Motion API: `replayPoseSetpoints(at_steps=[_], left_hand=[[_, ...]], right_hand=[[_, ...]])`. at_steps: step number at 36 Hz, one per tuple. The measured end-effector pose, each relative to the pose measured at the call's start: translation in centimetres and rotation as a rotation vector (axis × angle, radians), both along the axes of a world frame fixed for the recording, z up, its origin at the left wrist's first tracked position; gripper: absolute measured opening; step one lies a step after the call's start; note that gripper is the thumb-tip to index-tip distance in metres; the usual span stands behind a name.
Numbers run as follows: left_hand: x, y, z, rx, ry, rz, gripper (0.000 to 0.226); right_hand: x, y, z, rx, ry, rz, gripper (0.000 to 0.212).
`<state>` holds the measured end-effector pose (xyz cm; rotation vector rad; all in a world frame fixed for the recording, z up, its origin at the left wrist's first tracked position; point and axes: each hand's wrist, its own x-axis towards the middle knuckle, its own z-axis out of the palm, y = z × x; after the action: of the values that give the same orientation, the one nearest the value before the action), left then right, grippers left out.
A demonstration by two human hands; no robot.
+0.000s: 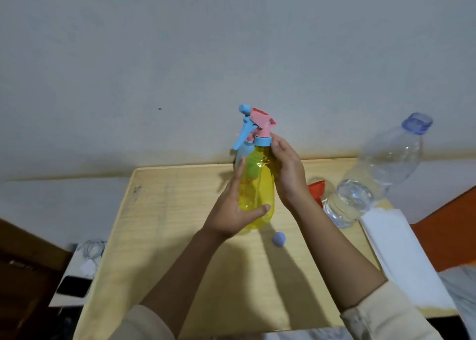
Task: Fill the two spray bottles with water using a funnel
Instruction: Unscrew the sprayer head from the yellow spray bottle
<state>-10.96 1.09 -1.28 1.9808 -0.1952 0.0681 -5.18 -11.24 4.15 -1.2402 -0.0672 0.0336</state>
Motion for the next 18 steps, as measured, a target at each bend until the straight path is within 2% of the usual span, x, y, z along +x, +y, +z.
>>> replayPoseSetpoints(at_steps=[3,7,11,15,18], left_hand=[[-0.4,-0.4,0.1,-0.002,-0.006,-0.001,0.103],[-0.7,-0.5,0.4,0.007,-0.007,0.006,0.104],[-1.0,-0.3,0.8,-0.005,-0.007,0.037,0.105],[-1.4,0.0,0.8,0.008,0.004,0.03,0.104],[-1.7,0.2,0.6,0.009,0.01,0.019,0.104]], right_hand=[[-0.6,-0.1,0.5,-0.134,-0.018,-0.064,0.03],[-1.2,0.2,1.0,-0.045,0.005,-0.16,0.033],[-1.7,0.5,0.9,-0.054,-0.026,-0.046,0.017],[-2.4,1.1,1.1,-0.077,-0.08,-0.051,0.03],[-2.6,1.5,1.3,-0.078,-0.069,-0.135,0.027]])
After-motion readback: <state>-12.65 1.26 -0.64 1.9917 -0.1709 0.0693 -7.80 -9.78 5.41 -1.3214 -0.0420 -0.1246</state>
